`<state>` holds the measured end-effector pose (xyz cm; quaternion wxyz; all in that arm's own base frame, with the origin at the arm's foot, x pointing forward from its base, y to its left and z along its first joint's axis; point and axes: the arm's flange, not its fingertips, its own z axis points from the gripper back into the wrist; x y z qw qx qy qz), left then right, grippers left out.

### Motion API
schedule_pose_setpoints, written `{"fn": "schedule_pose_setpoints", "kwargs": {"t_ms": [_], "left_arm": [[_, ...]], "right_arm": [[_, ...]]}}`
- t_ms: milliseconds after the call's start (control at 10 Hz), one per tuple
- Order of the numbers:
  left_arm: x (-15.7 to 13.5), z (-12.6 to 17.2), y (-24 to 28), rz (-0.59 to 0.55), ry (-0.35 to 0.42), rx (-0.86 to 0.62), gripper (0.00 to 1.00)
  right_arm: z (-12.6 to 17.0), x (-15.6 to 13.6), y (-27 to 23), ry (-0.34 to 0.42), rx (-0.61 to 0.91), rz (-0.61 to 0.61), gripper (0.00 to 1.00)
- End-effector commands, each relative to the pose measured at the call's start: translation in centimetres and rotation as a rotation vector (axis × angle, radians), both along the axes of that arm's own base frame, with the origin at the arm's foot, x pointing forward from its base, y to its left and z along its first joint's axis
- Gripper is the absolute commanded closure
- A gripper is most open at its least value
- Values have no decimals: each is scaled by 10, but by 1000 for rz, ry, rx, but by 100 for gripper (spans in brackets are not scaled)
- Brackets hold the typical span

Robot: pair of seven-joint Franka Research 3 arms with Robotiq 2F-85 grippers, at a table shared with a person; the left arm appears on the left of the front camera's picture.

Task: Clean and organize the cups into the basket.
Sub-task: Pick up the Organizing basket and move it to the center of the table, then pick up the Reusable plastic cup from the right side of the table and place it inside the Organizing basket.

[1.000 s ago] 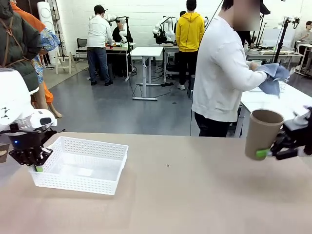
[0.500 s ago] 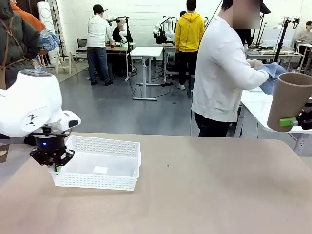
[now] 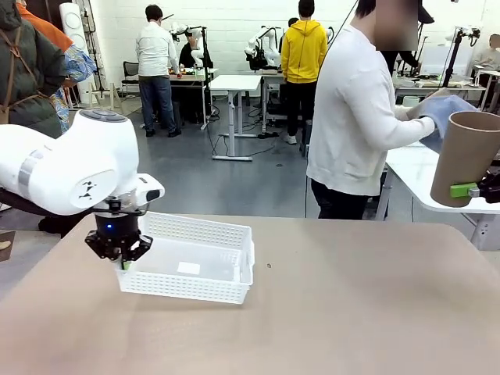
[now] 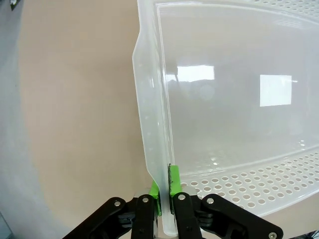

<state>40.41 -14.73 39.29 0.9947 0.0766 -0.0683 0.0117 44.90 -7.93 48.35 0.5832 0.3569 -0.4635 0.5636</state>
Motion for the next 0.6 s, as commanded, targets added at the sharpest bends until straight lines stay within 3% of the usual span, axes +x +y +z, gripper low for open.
{"fn": "schedule_pose_setpoints", "kwargs": {"t_ms": [0,500], "left_arm": [[-3,-3,-32,-11,-36,42,98],[-10,-23,-110,-55,-30,68,98]], "right_arm": [[-2,-1,2,-11,-6,12,79],[-2,-1,2,-11,-6,12,79]]}}
